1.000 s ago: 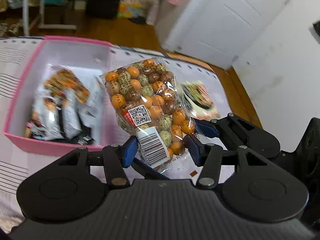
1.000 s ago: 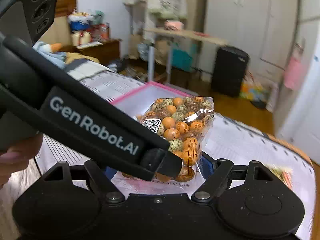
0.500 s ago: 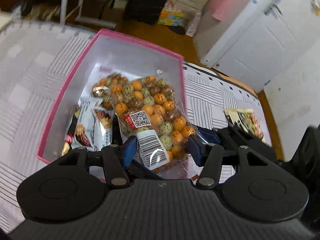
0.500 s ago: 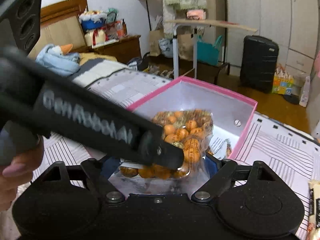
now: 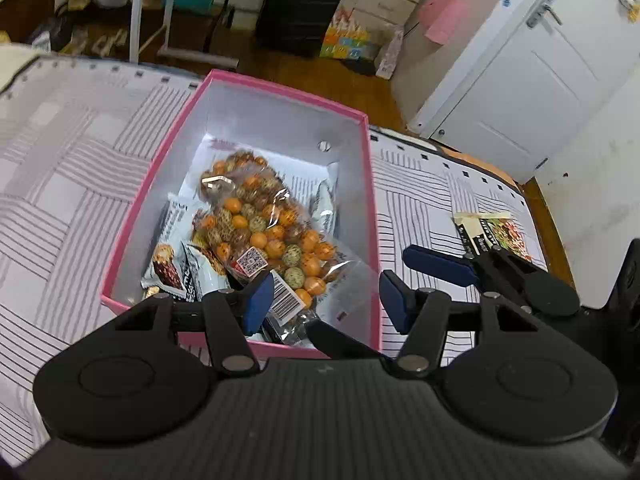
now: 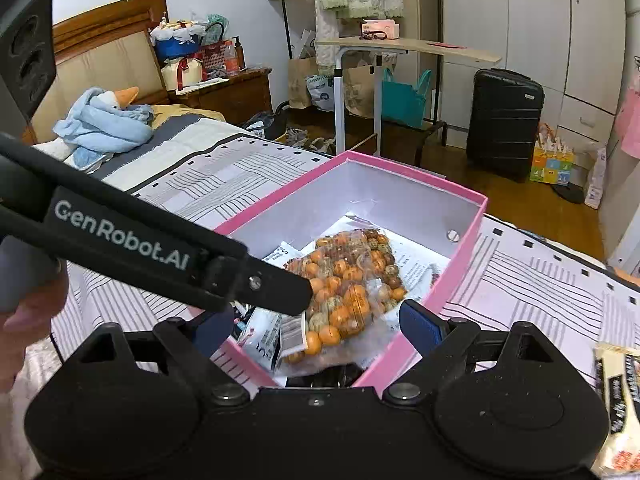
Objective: Organize snacks
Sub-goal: 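Lower the quail egg bag into the pink box and open the left tool, then reach the left tool to the cream noodle packet and close on it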
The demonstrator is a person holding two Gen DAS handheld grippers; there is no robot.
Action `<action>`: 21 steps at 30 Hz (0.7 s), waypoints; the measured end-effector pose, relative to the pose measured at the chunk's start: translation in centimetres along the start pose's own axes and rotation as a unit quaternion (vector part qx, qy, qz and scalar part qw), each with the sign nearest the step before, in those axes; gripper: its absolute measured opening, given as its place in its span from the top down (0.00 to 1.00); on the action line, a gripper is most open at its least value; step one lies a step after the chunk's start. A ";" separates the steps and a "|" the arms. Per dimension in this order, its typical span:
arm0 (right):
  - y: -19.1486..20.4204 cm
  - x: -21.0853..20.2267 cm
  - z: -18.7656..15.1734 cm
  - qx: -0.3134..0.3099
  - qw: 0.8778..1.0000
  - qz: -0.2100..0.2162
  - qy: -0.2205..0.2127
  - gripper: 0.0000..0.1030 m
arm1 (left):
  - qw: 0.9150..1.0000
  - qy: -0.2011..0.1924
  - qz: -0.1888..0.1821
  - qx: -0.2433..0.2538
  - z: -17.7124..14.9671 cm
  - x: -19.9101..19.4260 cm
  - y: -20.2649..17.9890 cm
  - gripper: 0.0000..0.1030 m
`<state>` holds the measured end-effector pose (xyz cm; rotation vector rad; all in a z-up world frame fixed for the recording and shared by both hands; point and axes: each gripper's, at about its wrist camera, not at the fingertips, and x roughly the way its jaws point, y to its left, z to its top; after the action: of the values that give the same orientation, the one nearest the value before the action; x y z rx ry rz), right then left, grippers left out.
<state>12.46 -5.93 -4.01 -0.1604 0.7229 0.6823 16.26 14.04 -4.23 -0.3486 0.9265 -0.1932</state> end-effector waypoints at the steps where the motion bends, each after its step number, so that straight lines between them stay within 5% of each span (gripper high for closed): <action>1: 0.1 -0.7 0.0 -0.003 1.000 -0.002 -0.002 0.10 | 1.000 -0.003 0.001 0.009 -0.1 -0.5 -0.5 0.44; 21: -3.2 -12.4 -1.6 -0.003 0.997 -0.070 -0.027 0.08 | 0.993 -0.043 0.017 0.106 -1.6 -5.2 -9.0 0.35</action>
<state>6.83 -15.44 2.67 -0.1953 0.6525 0.5537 11.83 6.97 2.14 -0.1432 0.8177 -0.2403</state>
